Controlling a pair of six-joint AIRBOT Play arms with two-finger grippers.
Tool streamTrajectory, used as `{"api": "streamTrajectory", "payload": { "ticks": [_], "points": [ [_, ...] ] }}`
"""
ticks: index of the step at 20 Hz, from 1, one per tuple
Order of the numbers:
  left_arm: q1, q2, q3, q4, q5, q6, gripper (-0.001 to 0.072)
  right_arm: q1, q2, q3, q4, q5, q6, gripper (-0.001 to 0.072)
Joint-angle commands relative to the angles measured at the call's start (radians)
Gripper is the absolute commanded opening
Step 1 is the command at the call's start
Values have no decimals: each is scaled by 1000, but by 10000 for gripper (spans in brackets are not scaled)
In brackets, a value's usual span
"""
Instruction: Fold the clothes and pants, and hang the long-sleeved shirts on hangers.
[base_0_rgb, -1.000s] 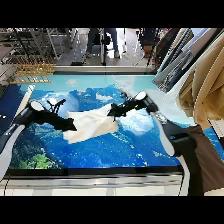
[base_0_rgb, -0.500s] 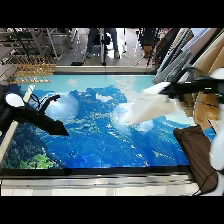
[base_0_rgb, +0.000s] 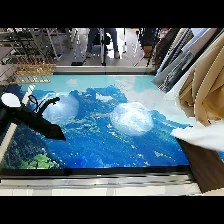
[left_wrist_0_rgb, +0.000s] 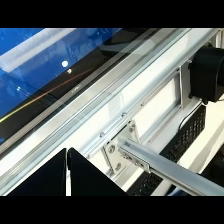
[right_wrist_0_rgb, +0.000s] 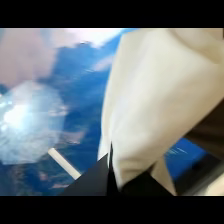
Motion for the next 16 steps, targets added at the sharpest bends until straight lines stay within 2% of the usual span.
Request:
{"api": "streamTrajectory", "payload": {
  "ticks": [1,5,7,8,9,10,11,13,15,16],
  "points": [
    [1,1,0,0,-6,0,7,-169,48,-225,-183,39,-80,10],
    [1,1,0,0,-6,0,7,-190,52,-414,-488,46,-79,11],
    [1,1,0,0,-6,0,7,-190,49,-465,-544,29,-79,16],
    [1,1,0,0,-6,0,7,-190,47,-471,-565,20,-79,88],
    [1,1,0,0,-7,0,7,-189,47,-465,-589,18,-80,229],
    [1,1,0,1,-7,0,7,-189,47,-444,-621,12,-84,416],
    [2,1,0,10,-6,0,7,-189,47,-407,-643,0,-83,493],
    [6,2,0,89,15,-36,7,-183,48,-283,-583,-60,-79,492],
    [6,13,0,264,105,-133,7,-154,65,-177,-292,-180,-87,474],
    [6,29,0,378,158,-183,6,-123,83,-161,-74,-248,-146,420]
  ]
}}
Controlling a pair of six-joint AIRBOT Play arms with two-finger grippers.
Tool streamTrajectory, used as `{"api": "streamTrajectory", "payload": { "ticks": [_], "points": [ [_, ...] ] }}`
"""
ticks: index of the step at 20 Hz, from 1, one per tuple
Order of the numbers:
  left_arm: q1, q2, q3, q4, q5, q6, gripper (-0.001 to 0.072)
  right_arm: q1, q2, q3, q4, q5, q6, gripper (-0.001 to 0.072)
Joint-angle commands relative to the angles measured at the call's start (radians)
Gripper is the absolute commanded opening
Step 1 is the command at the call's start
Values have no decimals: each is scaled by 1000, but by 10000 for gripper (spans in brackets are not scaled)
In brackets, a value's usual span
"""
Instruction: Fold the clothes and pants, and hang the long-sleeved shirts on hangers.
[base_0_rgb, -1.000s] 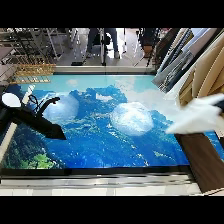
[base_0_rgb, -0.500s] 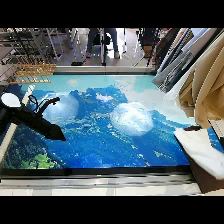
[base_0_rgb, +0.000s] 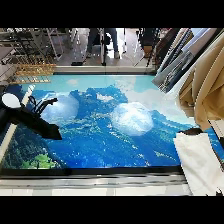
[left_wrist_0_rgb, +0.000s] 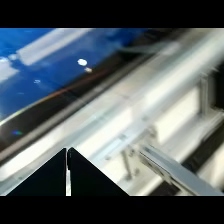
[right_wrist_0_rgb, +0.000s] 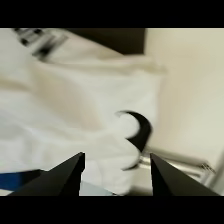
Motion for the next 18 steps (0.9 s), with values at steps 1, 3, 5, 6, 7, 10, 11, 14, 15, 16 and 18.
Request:
{"api": "streamTrajectory", "payload": {
  "ticks": [1,3,5,6,7,10,11,14,15,16,18],
  "points": [
    [2,43,0,341,154,-156,7,83,38,92,525,-185,-152,416],
    [2,121,0,545,265,-229,7,244,48,90,636,-192,-305,416],
    [2,218,0,669,396,-236,8,435,48,59,538,-191,-375,415],
    [2,261,0,702,468,-237,8,526,48,33,477,-195,-398,414],
    [2,293,0,709,518,-237,8,612,48,3,414,-208,-424,392],
    [0,352,0,650,546,-278,8,810,48,-51,221,-322,-534,7],
    [0,358,0,630,545,-278,8,845,49,-51,164,-397,-536,16],
    [0,357,0,629,545,-278,8,864,50,-51,126,-636,-537,15],
    [0,358,0,629,545,-278,8,865,50,-51,127,-703,-537,15],
    [0,358,0,629,545,-278,8,864,50,-51,127,-756,-537,15],
    [0,358,0,629,545,-278,8,865,50,-51,127,-838,-537,15]
  ]
}}
